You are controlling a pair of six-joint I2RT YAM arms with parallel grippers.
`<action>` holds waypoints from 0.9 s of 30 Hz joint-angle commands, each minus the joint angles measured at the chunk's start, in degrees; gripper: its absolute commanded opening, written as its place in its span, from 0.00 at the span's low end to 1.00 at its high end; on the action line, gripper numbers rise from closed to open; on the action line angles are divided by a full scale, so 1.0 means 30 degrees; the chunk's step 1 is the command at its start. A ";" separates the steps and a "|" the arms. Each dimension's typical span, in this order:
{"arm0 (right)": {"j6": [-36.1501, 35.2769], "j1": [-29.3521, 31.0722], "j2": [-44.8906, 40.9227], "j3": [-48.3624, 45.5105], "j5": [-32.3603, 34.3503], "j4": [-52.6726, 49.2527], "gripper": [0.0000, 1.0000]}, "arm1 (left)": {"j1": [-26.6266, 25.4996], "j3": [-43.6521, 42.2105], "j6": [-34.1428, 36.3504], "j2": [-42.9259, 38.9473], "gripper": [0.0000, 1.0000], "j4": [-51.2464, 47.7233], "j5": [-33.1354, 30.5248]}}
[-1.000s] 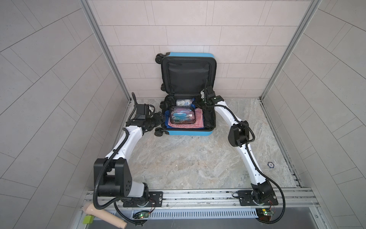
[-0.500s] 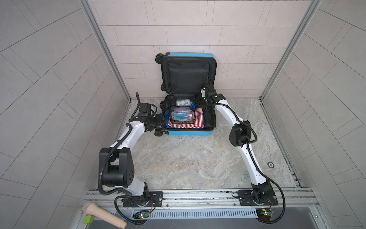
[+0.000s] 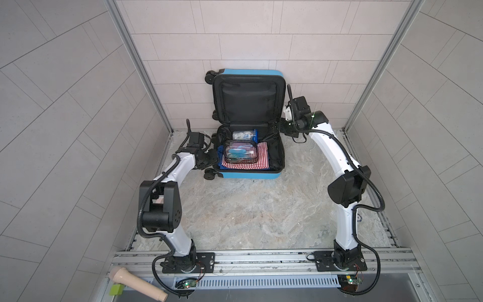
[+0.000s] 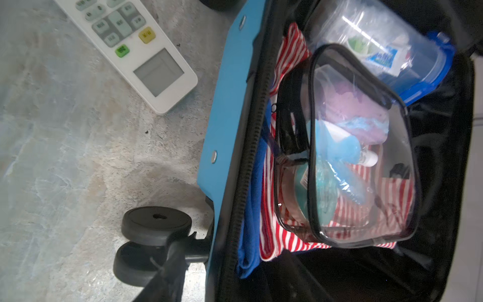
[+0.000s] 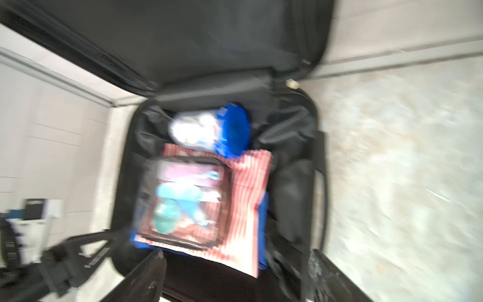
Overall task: Pack the luggage
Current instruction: 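Withdraw the right gripper and move both grippers to the suitcase's near edges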
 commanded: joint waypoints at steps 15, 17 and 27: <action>-0.0681 -0.1196 0.0961 -0.5118 -0.0082 0.1777 0.69 | -0.1339 0.1926 0.0803 0.1793 0.10 -0.1179 -0.0543; -0.0604 -0.1241 0.0846 -0.5795 -0.0032 0.2150 0.60 | -0.1664 0.2088 0.0839 0.1941 0.08 -0.1282 -0.0700; -0.0576 -0.2319 0.0465 -0.8205 -0.0220 0.3048 0.43 | -0.3185 0.2636 0.0451 0.2629 0.01 -0.1283 -0.1067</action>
